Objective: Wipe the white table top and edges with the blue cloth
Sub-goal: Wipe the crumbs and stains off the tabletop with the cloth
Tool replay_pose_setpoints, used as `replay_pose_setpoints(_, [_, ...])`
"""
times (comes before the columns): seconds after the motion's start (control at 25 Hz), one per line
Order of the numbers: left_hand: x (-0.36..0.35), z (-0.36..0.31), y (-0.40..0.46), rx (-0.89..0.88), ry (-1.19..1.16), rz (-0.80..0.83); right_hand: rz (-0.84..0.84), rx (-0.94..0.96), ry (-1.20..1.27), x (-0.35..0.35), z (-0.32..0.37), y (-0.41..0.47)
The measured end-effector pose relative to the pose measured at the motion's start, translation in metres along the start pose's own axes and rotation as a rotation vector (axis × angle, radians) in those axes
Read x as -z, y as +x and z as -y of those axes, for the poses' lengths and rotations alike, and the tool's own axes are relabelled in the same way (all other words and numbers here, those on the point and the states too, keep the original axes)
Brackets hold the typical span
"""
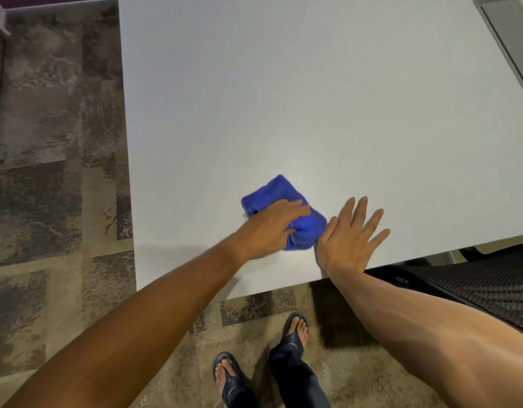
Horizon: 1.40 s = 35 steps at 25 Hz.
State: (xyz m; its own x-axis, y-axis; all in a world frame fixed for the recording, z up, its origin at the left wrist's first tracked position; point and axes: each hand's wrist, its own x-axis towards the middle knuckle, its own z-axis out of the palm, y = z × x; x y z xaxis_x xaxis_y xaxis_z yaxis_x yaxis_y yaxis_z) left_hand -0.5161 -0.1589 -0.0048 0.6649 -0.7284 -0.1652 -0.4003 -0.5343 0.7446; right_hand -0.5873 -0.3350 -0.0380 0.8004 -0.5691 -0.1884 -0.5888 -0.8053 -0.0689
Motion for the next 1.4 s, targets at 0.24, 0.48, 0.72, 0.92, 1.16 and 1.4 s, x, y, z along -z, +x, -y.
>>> replay_pose_setpoints(0.24, [-0.017,-0.008,-0.077,-0.091,-0.029,0.135,0.003,-0.008,0.035,0.001,0.003,-0.001])
replay_pose_setpoints(0.48, [-0.029,-0.031,-0.153,-0.076,-0.081,0.041,-0.003,-0.001,0.036,-0.004,-0.002,0.002])
replay_pose_setpoints(0.72, [-0.021,-0.043,-0.192,0.073,0.070,-0.163,-0.022,-0.004,0.021,-0.003,0.000,0.002])
replay_pose_setpoints(0.92, [0.001,-0.003,-0.213,0.276,0.382,-0.122,-0.024,0.010,0.002,0.000,0.000,0.001])
replay_pose_setpoints(1.16, [0.007,0.017,-0.255,0.554,0.265,-0.128,-0.011,0.008,-0.003,0.003,0.000,0.001])
replay_pose_setpoints(1.4, [0.036,0.034,-0.348,0.823,0.384,0.064,0.011,0.006,0.011,0.004,0.001,0.000])
